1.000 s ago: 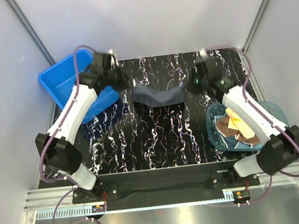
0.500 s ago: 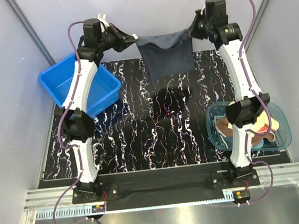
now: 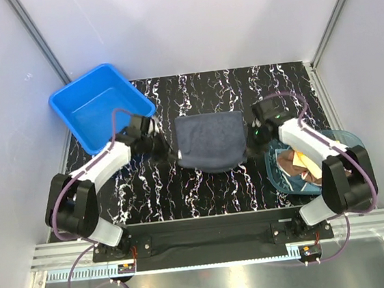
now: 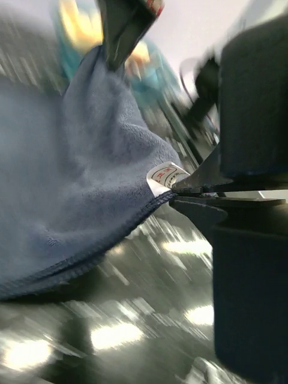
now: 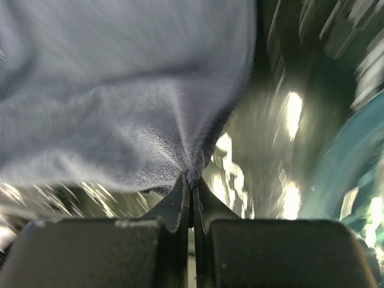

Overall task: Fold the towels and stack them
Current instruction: Fold the towel

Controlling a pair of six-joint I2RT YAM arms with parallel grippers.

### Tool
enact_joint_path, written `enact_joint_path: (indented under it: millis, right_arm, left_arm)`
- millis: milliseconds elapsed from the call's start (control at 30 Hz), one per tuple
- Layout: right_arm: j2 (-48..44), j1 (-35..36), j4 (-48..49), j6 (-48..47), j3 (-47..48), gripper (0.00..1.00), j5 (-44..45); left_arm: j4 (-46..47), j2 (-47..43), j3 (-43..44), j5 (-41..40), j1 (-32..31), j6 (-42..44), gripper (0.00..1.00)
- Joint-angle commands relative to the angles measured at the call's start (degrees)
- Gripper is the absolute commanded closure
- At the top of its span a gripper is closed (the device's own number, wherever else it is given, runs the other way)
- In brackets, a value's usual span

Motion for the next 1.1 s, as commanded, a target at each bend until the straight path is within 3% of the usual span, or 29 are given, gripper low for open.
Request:
enact_joint_path:
  millis: [0, 167, 233, 267, 300, 333, 367, 500, 600, 667, 800, 900, 1067]
  right_arm:
    - [-0.86, 5.86, 4.08, 4.21, -6.36, 1.00, -1.55]
    - [-3.49, 11.93, 3.56, 7.91, -12.96, 0.88, -0.22]
    - [-6.12, 12.03, 3.65, 9.05, -15.95, 0.85, -0.48]
    - [-7.00, 12.20, 2.86, 9.32, -16.65, 0.75, -0.22]
    - [-7.88, 12.20, 2.24, 9.41, -17.27, 0.71, 0.48]
    - [-9.80, 12.20, 1.63, 9.58, -18.06, 0.68, 0.74]
    - [-10.87, 12.20, 0.23, 9.67, -18.24, 0.63, 1.18]
    - [-15.09, 12.20, -3.29, 9.41, -15.97, 0.55, 1.80]
    - [-16.24, 12.20, -1.82, 6.96, -11.49, 0.51, 3.38]
    - [-14.40, 11.68, 1.97, 0.21, -7.36, 0.51, 3.99]
    - [-3.62, 8.87, 3.90, -13.58, 5.45, 0.53, 1.64]
    - [1.76, 5.36, 3.65, -17.47, 12.48, 0.57, -1.26]
    - [13.28, 0.26, 0.31, -26.35, 21.21, 0.47, -9.78]
  left_arm:
    - [0.21, -3.48, -8.00, -5.89, -1.04, 4.44, 1.00]
    - [-2.61, -9.63, -16.44, -11.52, -2.45, 5.24, 1.00]
    - [-4.01, -11.65, -19.00, -13.90, -2.97, 5.33, 0.91]
    - [-5.32, -12.44, -19.79, -14.60, -3.06, 5.33, 0.86]
    - [-5.86, -13.23, -21.01, -16.08, -3.15, 5.33, 0.81]
    - [-6.73, -14.81, -21.46, -16.62, -3.33, 5.33, 0.66]
    - [-7.00, -15.43, -21.55, -16.71, -3.33, 5.16, 0.61]
    - [-9.90, -15.70, -17.44, -17.93, -3.42, 7.69, 0.56]
    - [-8.77, -12.73, -8.04, -16.11, -3.50, 14.54, 0.54]
    - [-6.66, -8.07, 1.15, -14.61, -3.50, 22.42, 0.53]
    - [-9.28, 5.35, 17.62, -18.03, -3.24, 33.43, 0.53]
    - [-13.76, 13.01, 30.07, -18.74, -3.41, 39.77, 0.53]
    - [-19.48, 29.01, 45.92, -18.38, -3.24, 47.85, 0.52]
